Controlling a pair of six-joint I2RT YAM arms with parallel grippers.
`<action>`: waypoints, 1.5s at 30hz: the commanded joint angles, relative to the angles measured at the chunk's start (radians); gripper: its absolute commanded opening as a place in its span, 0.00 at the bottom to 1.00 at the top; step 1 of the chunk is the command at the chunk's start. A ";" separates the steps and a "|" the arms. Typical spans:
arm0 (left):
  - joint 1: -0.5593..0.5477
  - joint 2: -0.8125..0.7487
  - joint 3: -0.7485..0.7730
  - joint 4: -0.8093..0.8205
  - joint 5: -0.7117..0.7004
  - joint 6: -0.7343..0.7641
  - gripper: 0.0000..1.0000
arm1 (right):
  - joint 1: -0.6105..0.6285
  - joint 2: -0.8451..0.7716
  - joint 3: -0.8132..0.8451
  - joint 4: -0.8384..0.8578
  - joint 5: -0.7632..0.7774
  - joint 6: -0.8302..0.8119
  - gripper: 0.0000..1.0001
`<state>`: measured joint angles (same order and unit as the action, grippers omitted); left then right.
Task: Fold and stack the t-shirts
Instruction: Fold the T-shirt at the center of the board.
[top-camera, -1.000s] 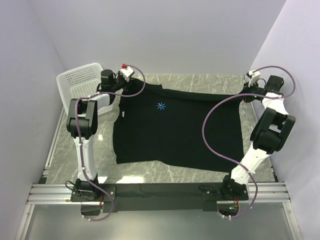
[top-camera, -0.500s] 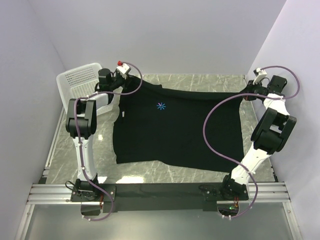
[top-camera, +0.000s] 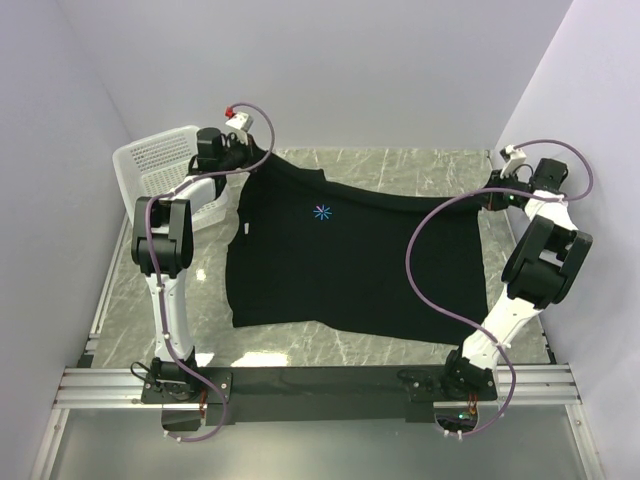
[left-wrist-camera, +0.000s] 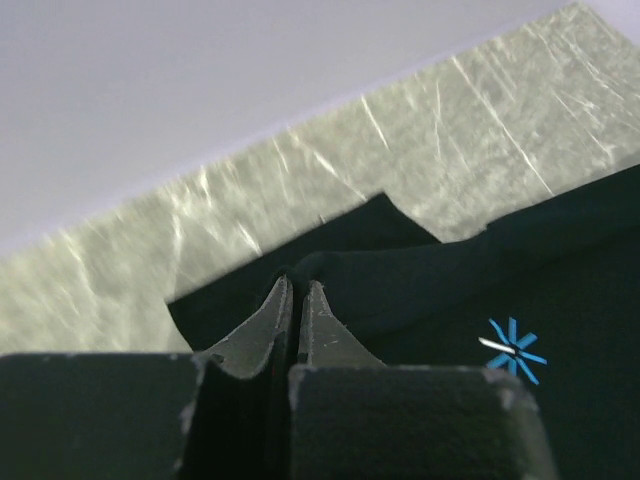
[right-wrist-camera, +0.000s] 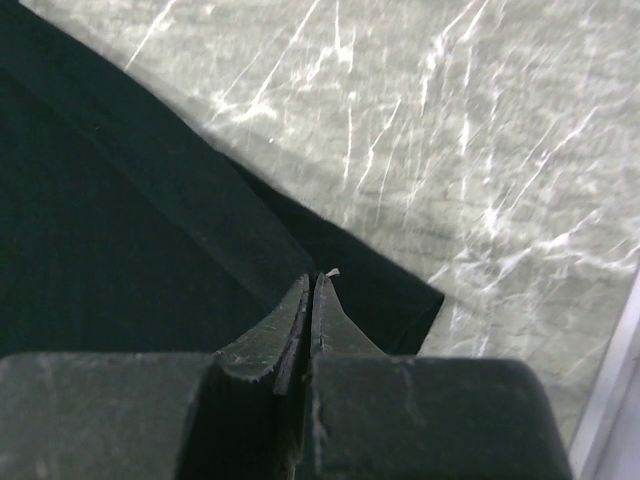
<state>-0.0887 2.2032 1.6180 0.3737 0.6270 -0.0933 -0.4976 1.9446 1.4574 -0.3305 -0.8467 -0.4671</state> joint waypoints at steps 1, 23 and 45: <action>0.004 -0.022 0.040 -0.112 -0.009 -0.094 0.01 | -0.006 -0.081 -0.005 -0.021 -0.008 -0.027 0.00; -0.032 -0.120 -0.104 -0.318 -0.118 -0.281 0.06 | -0.004 -0.142 -0.120 -0.001 -0.005 -0.048 0.00; -0.065 -0.205 0.019 -0.672 -0.374 -0.821 0.57 | -0.004 -0.161 -0.175 -0.010 0.006 -0.085 0.00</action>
<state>-0.1326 2.0132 1.5558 -0.1871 0.3279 -0.7185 -0.4976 1.8290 1.2835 -0.3607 -0.8295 -0.5510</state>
